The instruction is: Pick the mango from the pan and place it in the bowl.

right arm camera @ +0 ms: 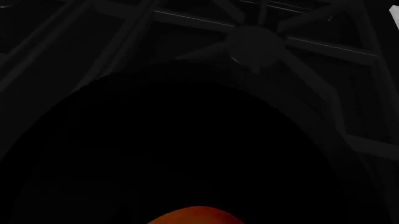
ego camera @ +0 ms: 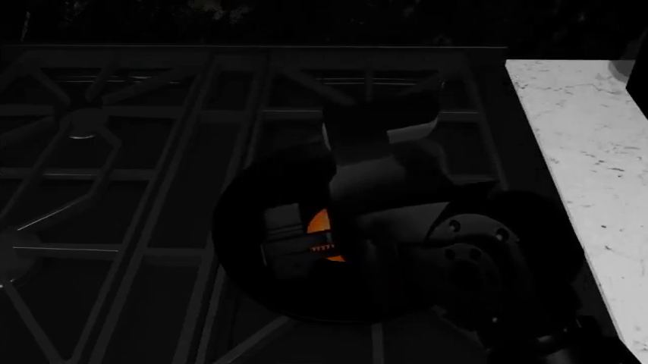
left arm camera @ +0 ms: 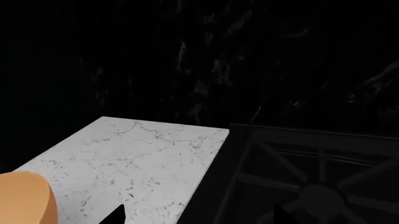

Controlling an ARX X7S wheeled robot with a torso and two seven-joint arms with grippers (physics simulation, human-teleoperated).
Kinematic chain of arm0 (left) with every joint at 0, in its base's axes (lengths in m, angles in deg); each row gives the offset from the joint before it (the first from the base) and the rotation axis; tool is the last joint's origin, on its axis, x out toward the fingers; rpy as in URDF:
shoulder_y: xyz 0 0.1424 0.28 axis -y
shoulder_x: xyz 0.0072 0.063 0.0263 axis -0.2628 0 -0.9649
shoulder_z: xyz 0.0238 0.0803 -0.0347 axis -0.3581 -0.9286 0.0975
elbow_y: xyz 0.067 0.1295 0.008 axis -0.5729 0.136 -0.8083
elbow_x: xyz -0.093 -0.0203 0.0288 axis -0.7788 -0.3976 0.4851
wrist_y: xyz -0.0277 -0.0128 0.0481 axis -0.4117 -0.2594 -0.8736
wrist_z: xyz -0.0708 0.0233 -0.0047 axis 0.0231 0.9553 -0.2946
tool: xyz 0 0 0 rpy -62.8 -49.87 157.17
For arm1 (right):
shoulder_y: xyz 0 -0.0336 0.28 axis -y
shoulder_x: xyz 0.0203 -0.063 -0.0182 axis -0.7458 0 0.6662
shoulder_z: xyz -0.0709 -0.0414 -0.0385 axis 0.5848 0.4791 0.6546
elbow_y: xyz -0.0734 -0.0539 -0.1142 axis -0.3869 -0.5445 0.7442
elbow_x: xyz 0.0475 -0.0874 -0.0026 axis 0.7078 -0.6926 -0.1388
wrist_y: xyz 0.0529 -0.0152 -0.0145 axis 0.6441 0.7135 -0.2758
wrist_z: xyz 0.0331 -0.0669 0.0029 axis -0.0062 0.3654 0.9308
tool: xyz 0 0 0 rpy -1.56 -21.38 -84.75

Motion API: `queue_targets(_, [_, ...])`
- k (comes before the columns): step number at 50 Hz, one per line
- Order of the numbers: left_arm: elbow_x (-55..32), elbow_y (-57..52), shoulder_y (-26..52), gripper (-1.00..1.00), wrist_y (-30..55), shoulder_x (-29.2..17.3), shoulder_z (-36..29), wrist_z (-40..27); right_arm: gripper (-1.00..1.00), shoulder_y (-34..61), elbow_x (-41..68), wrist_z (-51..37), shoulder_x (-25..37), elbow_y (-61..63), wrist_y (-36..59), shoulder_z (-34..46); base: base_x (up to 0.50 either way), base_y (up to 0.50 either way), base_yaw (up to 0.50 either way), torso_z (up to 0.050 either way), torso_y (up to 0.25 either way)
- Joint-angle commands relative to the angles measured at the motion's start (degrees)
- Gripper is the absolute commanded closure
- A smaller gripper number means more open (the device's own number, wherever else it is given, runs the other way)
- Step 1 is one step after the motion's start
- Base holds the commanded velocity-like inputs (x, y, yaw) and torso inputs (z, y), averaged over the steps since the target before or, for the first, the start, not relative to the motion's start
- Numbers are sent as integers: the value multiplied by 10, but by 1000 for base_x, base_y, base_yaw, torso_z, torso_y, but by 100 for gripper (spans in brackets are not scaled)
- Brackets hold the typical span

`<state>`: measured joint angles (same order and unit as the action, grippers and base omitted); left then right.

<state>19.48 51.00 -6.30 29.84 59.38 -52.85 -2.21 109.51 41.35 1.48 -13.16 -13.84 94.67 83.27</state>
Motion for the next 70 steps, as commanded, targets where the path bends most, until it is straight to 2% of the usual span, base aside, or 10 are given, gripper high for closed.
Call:
queue_targets(1, [1, 7, -2, -100, -4, 9, 14, 1, -100, -8, -2, 2, -4, 13, 4, -12, 0, 0, 0, 0, 0])
queue_targets(51, [-23, 22, -6, -100, -8, 3, 15, -25, -100, -19, 3, 13, 4, 5, -7, 12, 0, 0, 0, 0, 0])
queue_targets(52, [-24, 23, -6, -100, -8, 2, 16, -25, 100, -18, 1, 9, 5, 10, -5, 14, 0, 0, 0, 0, 0])
queue_targets(70, [-24, 9, -10, -100, 5, 0, 11, -21, 100, -5, 11, -8, 11, 34, -6, 9, 0, 0, 0, 0, 0])
